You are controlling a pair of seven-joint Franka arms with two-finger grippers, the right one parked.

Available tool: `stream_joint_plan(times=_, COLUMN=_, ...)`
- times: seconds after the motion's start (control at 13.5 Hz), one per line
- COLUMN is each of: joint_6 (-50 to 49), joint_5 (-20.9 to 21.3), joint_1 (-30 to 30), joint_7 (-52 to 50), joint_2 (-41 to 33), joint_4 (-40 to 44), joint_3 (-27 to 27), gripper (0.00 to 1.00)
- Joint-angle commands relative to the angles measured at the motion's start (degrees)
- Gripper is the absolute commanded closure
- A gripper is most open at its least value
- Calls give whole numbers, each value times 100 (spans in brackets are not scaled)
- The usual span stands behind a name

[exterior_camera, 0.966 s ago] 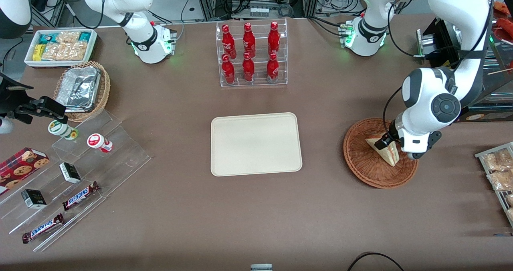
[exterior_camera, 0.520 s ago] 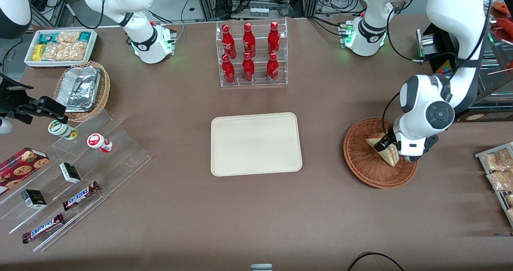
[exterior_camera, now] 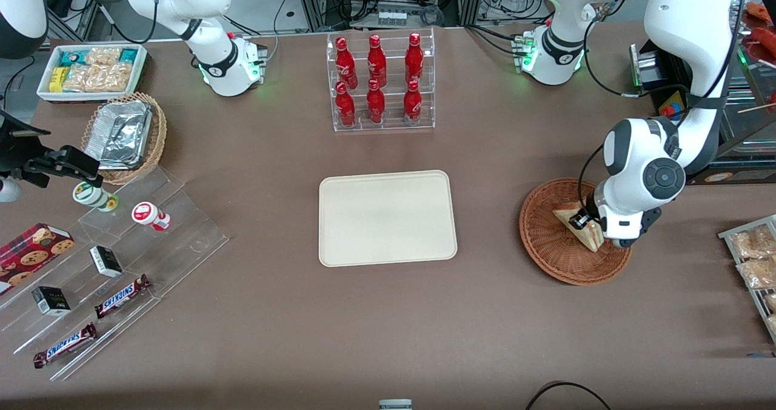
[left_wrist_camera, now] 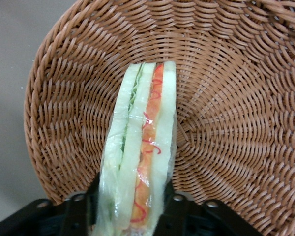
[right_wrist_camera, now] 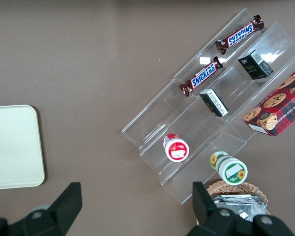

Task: Place sandwich from basket to tray
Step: 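Close the left gripper on the sandwich and lift it, then carry the held sandwich with the left gripper over the cream tray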

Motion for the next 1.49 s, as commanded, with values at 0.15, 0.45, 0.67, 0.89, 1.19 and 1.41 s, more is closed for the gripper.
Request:
stream_joint_plan(times=0.15, joint_6=-712, joint_5=93, joint_1=-14, joint_7=-48, joint_2=-546, joint_4=66, joint_3=-7, gripper=100)
stream_joint_plan(times=0.45, joint_6=-1468, joint_5=102, joint_1=-180, joint_7=301, joint_2=-687, joint_4=514, joint_3=-191, gripper=100)
stream_joint_plan(times=0.67, joint_6=-1959, joint_5=23, joint_1=-312, joint_7=531, joint_2=-591, joint_4=935, joint_3=-603, gripper=100)
stream_joint_plan(times=0.89, joint_6=-2356, joint_5=-82, joint_1=-348, joint_7=540, joint_2=-327, joint_4=1428, joint_3=-1235, gripper=100)
stream_joint_plan(times=1.19, joint_6=-2296, joint_5=-399, joint_1=-391, joint_7=909, joint_2=137, joint_4=1813, joint_3=-1825, gripper=100)
stream_joint_plan(times=1.41, joint_6=-2304, joint_5=-390, joint_1=-978, joint_7=402, joint_2=1059, joint_4=2806, joint_3=-1958, gripper=100)
